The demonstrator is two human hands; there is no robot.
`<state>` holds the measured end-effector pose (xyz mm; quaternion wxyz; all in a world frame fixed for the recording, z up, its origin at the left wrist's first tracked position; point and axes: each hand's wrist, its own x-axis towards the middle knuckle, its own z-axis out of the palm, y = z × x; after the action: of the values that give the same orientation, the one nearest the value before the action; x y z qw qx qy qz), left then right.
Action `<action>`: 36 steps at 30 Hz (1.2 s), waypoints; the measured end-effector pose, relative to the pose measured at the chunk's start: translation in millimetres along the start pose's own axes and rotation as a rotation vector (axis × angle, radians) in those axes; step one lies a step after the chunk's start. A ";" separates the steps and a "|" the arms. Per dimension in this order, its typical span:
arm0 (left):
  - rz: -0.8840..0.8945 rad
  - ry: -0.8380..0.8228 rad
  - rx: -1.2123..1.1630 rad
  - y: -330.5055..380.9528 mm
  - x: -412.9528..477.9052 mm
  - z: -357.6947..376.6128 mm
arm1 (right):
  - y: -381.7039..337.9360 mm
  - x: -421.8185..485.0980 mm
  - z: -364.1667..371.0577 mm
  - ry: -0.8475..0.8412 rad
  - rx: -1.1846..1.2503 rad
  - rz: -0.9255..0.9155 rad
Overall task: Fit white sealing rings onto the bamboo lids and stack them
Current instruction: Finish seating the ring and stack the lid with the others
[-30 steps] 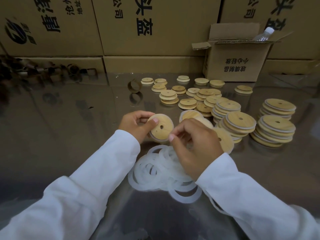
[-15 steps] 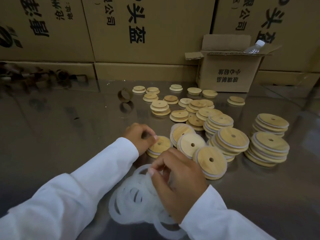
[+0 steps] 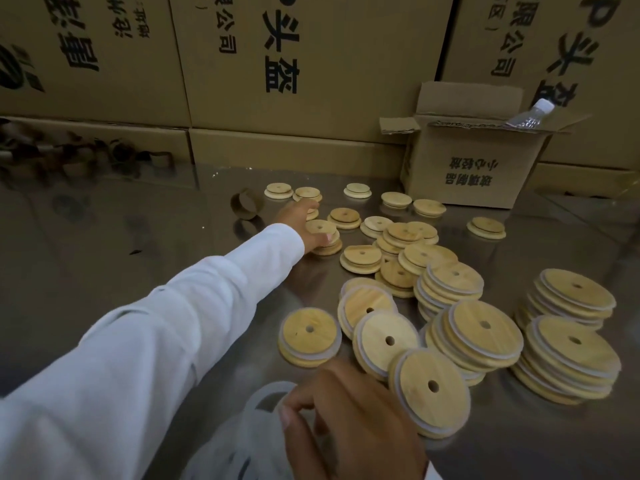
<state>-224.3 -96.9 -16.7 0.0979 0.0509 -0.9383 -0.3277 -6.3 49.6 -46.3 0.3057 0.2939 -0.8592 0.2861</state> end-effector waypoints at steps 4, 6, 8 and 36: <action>0.001 -0.098 0.075 -6.1 5.8 4.4 | 1.8 0.7 -0.3 -0.015 -0.033 0.005; -0.013 -0.058 0.033 -9.5 3.2 1.8 | 2.2 0.0 -0.3 -0.014 -0.019 -0.005; -0.023 -0.032 0.043 -11.4 -1.8 -4.1 | 2.4 -0.2 -0.4 -0.004 0.019 -0.007; 0.192 0.017 -0.763 10.7 -226.1 -32.4 | 10.5 8.2 -22.1 0.140 0.787 0.496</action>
<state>3.0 -72.1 -19.3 0.1478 -0.0744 -0.7489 -0.6417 -10.7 68.8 -29.5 0.1506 0.1530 -0.7071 0.6737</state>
